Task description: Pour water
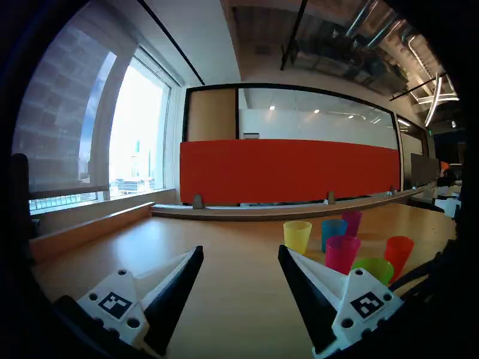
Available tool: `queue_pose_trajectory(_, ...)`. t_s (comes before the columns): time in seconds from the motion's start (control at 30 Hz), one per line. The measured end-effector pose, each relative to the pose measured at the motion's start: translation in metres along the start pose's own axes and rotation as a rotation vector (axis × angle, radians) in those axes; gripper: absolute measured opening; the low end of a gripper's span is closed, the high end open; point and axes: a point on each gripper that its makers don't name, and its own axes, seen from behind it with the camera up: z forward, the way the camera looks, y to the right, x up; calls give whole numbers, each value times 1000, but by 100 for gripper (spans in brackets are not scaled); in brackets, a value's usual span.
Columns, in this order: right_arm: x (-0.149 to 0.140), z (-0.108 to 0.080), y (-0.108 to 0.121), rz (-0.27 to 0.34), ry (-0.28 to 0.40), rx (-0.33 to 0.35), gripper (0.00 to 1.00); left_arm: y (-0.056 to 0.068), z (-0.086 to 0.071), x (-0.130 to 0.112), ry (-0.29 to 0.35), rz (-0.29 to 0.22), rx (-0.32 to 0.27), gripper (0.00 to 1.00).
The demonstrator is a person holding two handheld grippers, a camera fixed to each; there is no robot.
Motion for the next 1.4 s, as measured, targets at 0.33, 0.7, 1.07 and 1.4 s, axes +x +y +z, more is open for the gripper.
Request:
queue_pose_trajectory(0.33, 1, -1, -3, -8, 0, 6, 99, 1, 0, 0, 0, 0, 0, 92)
queue_pose_trajectory(0.7, -1, 0, -2, -7, -2, 6, 99, 1, 1, 1, 0, 0, 0, 92)
queue_pose_trajectory(1.07, 1, 0, -3, -7, -3, 6, 99, 1, 1, 0, 0, 0, 0, 92)
queue_pose_trajectory(1.4, 0, 0, -3, -7, -3, 6, 99, 1, 0, -1, 0, 0, 0, 92)
